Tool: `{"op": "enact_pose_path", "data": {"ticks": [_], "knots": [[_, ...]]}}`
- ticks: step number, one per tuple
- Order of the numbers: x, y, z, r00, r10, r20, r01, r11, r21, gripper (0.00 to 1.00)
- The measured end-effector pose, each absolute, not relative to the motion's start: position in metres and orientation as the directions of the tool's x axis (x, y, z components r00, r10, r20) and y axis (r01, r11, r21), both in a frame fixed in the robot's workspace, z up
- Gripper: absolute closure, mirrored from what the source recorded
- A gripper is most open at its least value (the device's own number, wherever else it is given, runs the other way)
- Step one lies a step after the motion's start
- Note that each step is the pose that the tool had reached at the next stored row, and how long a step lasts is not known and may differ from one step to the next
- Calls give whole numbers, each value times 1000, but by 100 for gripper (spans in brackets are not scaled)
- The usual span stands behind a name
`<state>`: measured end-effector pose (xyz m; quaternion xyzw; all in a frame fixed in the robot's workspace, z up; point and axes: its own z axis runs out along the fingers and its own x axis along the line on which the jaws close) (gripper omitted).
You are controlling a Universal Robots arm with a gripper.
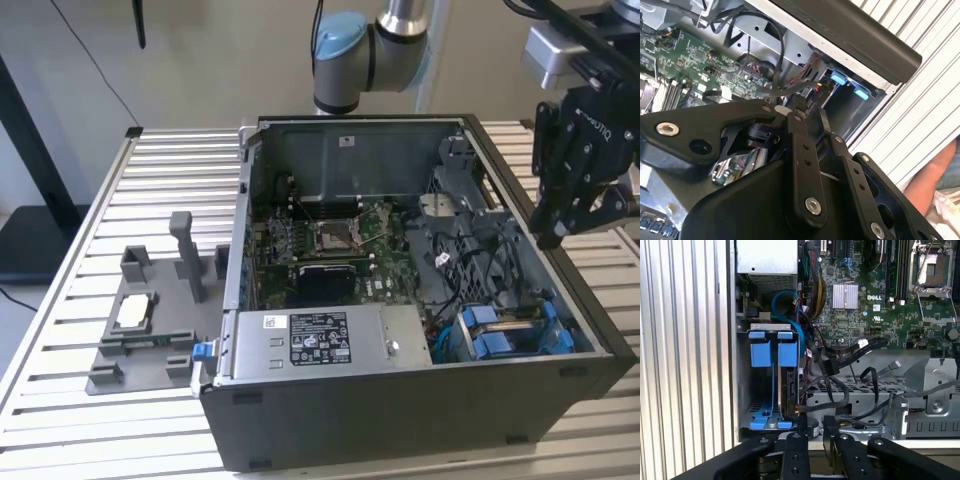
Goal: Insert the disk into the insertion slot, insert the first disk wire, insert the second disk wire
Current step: 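Insert the second disk wire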
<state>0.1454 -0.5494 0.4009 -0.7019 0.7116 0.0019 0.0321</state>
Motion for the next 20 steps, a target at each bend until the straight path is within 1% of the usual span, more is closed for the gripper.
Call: {"op": "enact_pose_path", "data": {"ticks": [9,20], "knots": [[132,-539,401,-13,-999,-45,-999,15,-42,73],[116,-532,400,-13,-1000,-23,-999,14,-43,73]]}}
